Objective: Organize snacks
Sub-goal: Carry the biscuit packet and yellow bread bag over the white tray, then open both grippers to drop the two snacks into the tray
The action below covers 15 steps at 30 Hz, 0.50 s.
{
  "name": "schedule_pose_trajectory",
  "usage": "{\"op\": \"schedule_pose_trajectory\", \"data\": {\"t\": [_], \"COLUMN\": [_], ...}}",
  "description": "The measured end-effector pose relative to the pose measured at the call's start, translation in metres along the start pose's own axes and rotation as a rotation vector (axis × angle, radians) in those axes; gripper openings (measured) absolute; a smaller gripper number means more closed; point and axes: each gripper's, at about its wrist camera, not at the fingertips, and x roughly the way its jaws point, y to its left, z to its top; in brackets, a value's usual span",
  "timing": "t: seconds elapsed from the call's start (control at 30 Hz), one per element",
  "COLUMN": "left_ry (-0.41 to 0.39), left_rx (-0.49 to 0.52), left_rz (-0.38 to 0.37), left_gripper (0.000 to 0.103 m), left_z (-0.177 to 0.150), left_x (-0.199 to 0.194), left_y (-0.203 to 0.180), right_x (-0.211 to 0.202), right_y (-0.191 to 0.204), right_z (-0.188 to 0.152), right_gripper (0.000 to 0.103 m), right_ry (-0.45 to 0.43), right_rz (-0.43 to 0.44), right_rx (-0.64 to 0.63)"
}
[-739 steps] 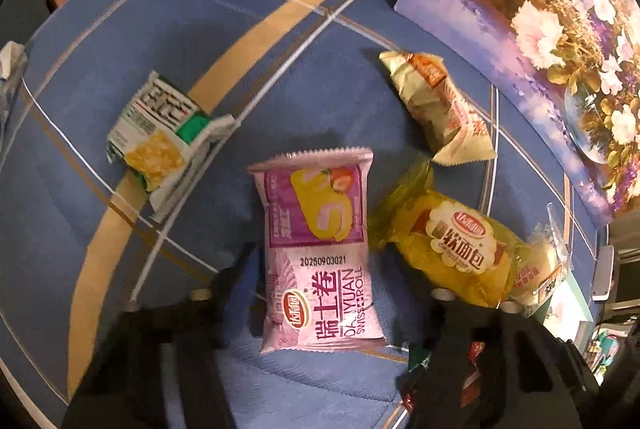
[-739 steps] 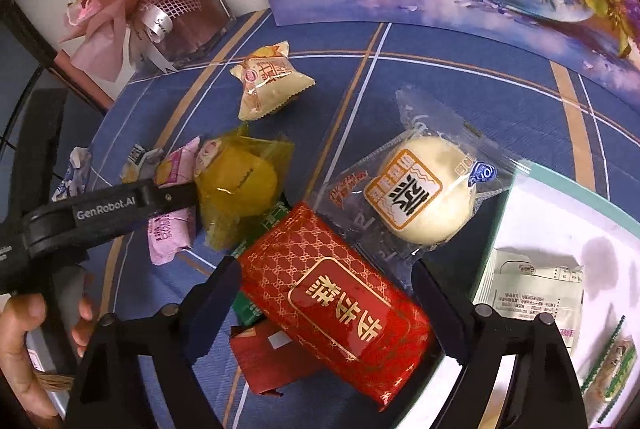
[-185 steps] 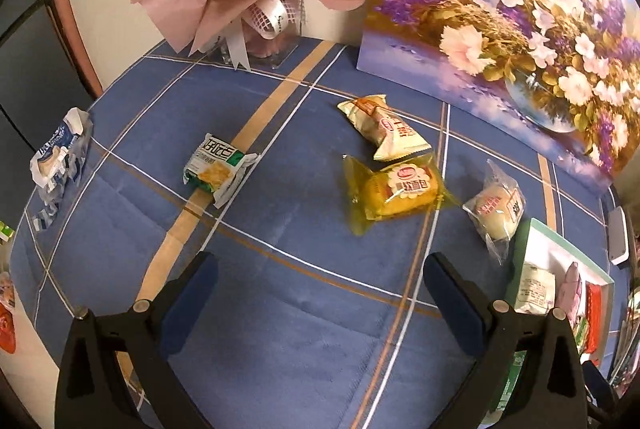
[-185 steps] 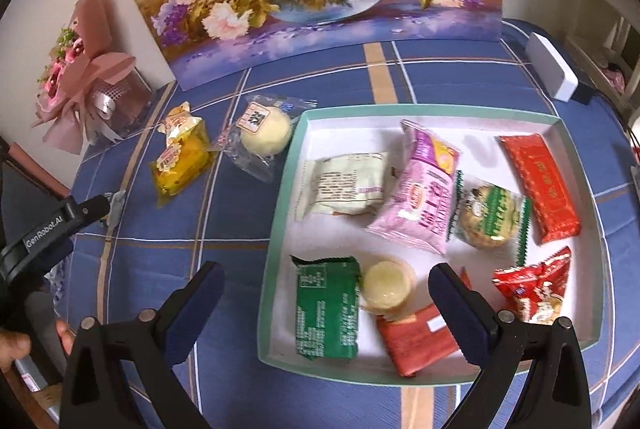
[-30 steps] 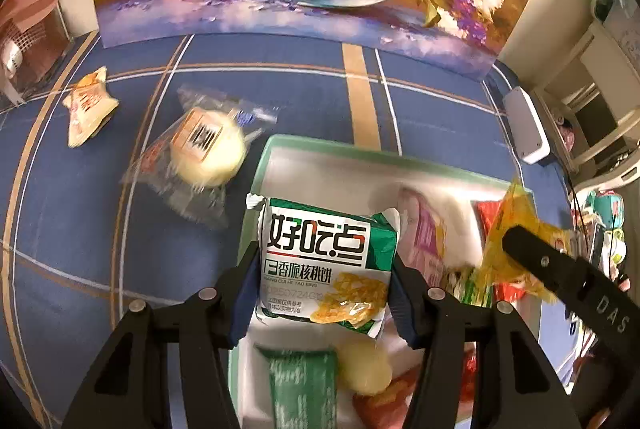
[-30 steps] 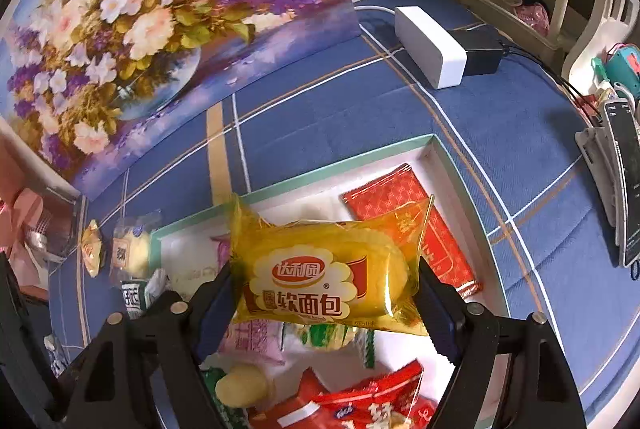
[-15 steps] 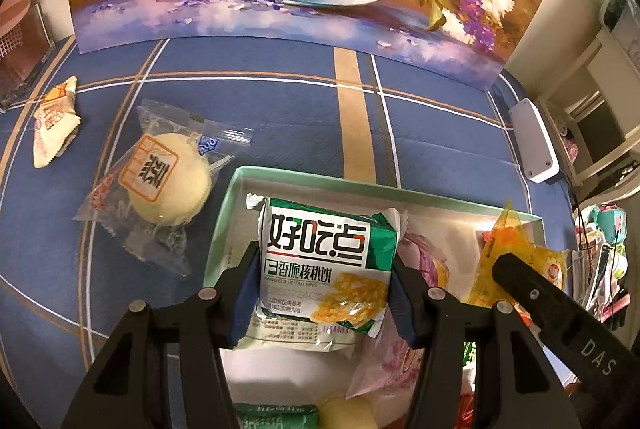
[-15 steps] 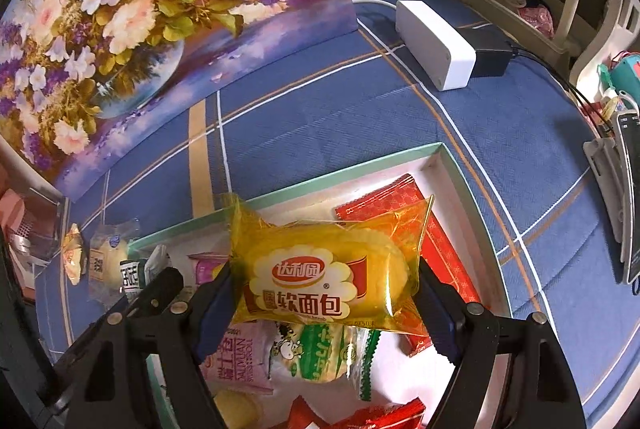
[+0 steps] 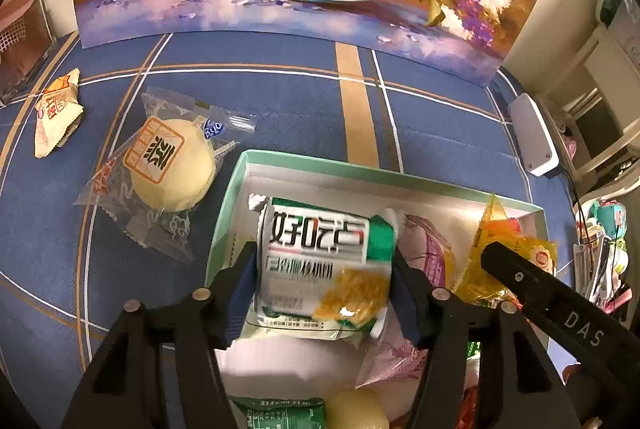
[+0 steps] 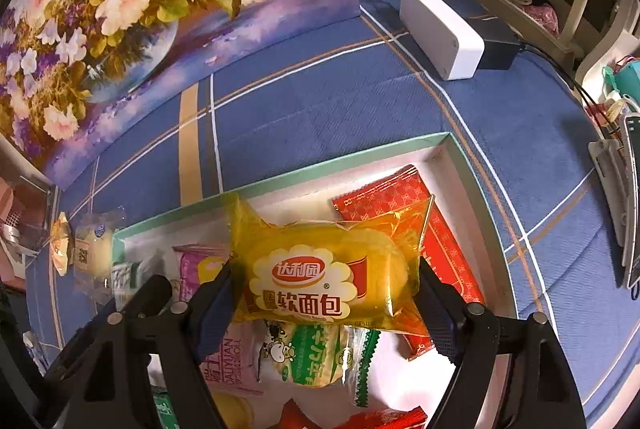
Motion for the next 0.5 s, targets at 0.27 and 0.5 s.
{"op": "schedule_pose_trajectory", "data": {"t": [0.27, 0.5], "left_ry": [0.029, 0.037], "left_rx": [-0.032, -0.038], "left_rz": [-0.011, -0.011], "left_gripper": [0.065, 0.066], "left_z": [0.0003, 0.0029], "left_x": [0.0008, -0.0067], "left_y": [0.0051, 0.0062], "right_x": [0.0019, 0.0047], "right_y": [0.0000, -0.0007], "right_z": [-0.0007, -0.0007], "right_gripper": [0.084, 0.096], "right_ry": [0.007, 0.013], "right_rz": [-0.006, -0.034], "right_rx": [-0.002, -0.003]}}
